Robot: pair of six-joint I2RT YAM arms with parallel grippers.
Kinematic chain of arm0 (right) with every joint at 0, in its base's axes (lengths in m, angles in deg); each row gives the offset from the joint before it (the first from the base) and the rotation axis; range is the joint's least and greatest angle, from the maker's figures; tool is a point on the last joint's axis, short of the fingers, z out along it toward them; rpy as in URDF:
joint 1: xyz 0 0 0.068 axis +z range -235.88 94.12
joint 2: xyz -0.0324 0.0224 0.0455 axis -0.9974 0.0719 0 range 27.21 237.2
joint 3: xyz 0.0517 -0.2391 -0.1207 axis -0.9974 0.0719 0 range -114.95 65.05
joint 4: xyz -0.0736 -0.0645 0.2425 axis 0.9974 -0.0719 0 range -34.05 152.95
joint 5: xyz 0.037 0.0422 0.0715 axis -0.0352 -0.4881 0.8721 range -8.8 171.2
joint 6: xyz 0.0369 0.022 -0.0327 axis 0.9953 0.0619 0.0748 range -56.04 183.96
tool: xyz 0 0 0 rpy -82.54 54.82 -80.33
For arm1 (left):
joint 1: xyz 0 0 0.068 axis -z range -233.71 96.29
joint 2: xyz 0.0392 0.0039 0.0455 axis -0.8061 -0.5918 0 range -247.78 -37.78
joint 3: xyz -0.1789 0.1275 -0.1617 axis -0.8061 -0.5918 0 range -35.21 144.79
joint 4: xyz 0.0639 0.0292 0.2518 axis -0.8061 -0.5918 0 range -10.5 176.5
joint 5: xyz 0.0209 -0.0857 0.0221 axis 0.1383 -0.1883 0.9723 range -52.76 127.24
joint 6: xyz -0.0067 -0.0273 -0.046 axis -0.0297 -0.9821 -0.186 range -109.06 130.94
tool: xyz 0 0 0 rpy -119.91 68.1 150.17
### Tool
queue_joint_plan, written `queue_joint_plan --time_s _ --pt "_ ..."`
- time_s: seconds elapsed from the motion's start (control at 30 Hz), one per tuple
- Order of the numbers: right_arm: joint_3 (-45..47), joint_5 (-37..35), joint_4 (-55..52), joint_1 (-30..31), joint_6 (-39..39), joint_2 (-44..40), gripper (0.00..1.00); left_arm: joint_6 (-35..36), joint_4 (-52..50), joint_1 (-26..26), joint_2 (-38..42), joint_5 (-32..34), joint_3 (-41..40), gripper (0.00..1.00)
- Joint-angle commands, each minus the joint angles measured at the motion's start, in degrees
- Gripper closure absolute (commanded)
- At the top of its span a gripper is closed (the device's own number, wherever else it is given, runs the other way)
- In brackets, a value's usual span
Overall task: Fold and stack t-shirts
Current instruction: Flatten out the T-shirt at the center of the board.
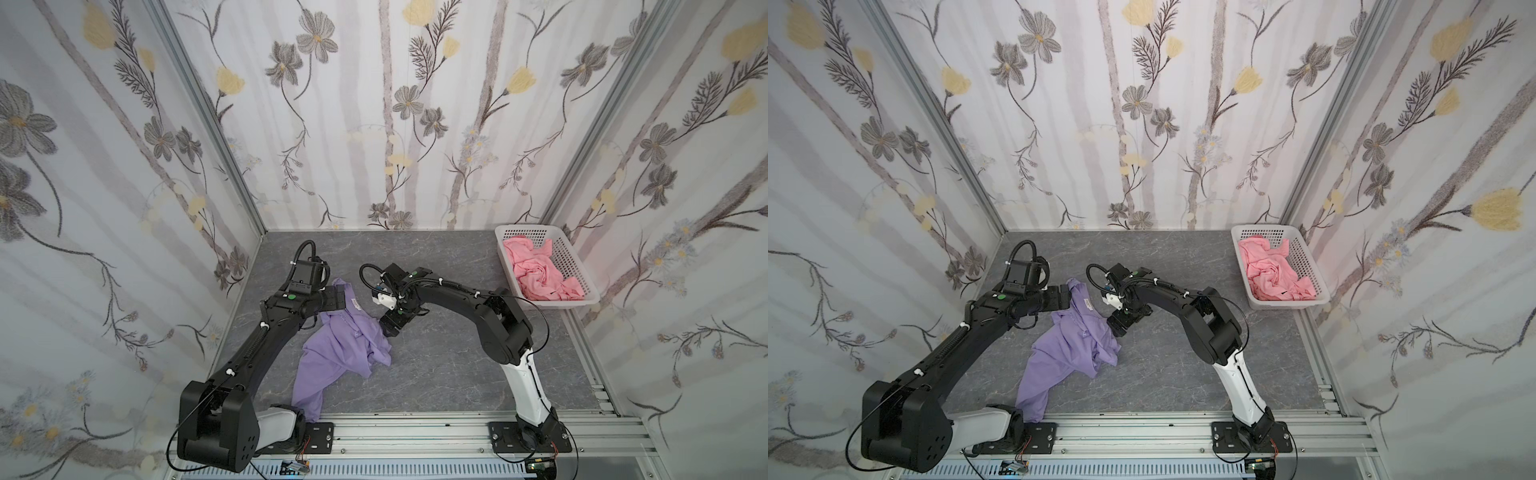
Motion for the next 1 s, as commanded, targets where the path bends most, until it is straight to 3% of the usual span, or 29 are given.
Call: queue_joint_plan --time_s 0.0,0.1,0.23,0.27,0.3,0.33,0.47,0.73,0.87,0.97 --pt "-1.2 -2.1 -0.7 0.1 -1.4 1.4 0.16 -0.9 0.4 -0.1 0.3 -1.1 -0.1 0.03" --pt "-3.2 0.1 -0.6 0.1 0.0 3.9 0.48 -1.0 0.7 -0.1 0.3 -1.5 -0.2 0.03" --pt "-7.0 1.6 -0.6 0.0 0.7 6.8 0.72 -0.7 0.6 -0.1 0.3 -1.6 -0.1 0.03" --pt "-8.0 1.6 -0.7 0.0 0.8 7.3 0.8 -0.6 0.4 -0.1 0.3 -1.6 0.0 0.03" --pt "-9.3 1.1 -0.9 -0.1 0.8 7.7 0.96 -0.4 0.0 -0.1 0.3 -1.5 0.2 0.03" --pt "-10.5 0.2 -1.3 -0.4 0.7 7.9 1.0 -0.4 -0.5 -0.1 0.3 -1.4 0.2 0.03" --pt "-13.9 -4.7 -4.3 -3.0 -1.1 6.7 1.0 -0.6 -2.5 -0.2 2.0 1.0 -0.6 0.03" --pt "-14.0 -19.1 -9.1 -14.3 -5.5 -1.9 1.0 -1.3 -2.8 -0.5 4.1 1.1 -1.7 0.03" --pt "-15.1 -18.2 -9.8 -18.6 -5.3 -6.1 1.0 -2.4 -1.5 -0.5 3.6 -1.2 -2.5 0.03" --pt "-15.4 -16.1 -10.2 -19.7 -4.8 -6.9 1.0 -6.7 3.7 -0.3 2.6 -6.9 -5.8 0.03"
